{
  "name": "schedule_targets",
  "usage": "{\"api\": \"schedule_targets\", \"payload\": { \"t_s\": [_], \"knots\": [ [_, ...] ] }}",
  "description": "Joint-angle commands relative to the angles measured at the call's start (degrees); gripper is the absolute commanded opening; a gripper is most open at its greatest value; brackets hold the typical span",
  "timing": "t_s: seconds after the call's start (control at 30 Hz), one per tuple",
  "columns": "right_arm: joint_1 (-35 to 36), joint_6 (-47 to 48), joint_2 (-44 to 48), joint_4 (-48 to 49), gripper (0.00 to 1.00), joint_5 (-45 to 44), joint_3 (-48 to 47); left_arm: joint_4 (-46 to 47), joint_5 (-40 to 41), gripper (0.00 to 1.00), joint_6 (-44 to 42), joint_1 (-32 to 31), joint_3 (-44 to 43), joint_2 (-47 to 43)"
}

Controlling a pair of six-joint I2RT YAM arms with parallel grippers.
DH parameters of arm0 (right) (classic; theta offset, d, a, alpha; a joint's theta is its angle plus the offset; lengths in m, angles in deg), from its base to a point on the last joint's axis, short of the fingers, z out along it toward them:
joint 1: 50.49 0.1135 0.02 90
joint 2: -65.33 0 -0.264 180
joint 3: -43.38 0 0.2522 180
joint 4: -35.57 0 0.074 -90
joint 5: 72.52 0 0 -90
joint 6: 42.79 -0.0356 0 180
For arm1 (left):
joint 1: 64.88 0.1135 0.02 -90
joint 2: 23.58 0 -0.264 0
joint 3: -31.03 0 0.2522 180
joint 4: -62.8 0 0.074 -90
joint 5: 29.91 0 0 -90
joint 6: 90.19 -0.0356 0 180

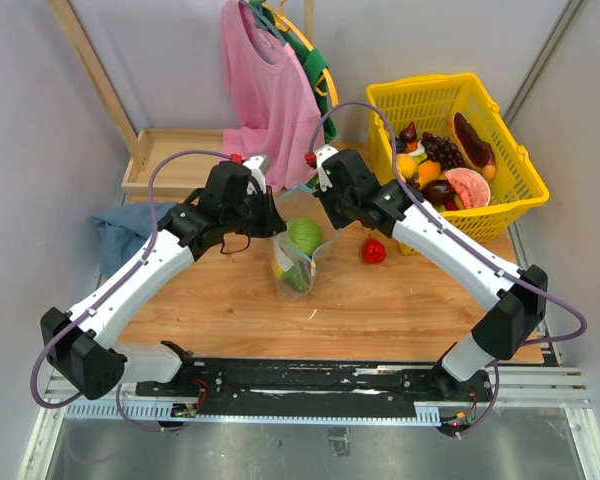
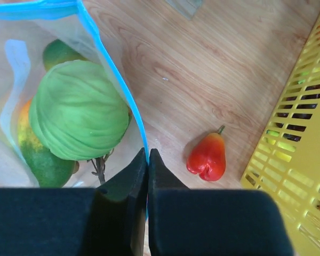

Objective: Place the food in the zip-top bag and seal the zipper
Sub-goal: Place the fake vegetable in the zipper food storage bag, then pick up the fake fruit from the bin.

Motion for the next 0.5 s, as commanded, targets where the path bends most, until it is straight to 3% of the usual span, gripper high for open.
{"api": "schedule_targets", "payload": {
  "t_s": [0.0, 0.17, 0.47],
  "knots": [
    [-0.6, 0.2, 2.7, -1.5, 0.01, 4.7, -5.0, -0.3, 1.0, 0.0, -0.1, -0.1, -0.9, -1.0],
    [-0.7, -0.6, 4.0, -0.4, 0.0, 6.0, -7.2, -3.8, 2.5, 0.0, 0.5, -0.1, -2.9, 0.0],
    [-2.7, 0.5, 3.7, 0.3, 0.01, -2.4, -4.0, -4.1, 1.5, 0.0, -0.3, -0.2, -2.2, -1.2]
  ]
}}
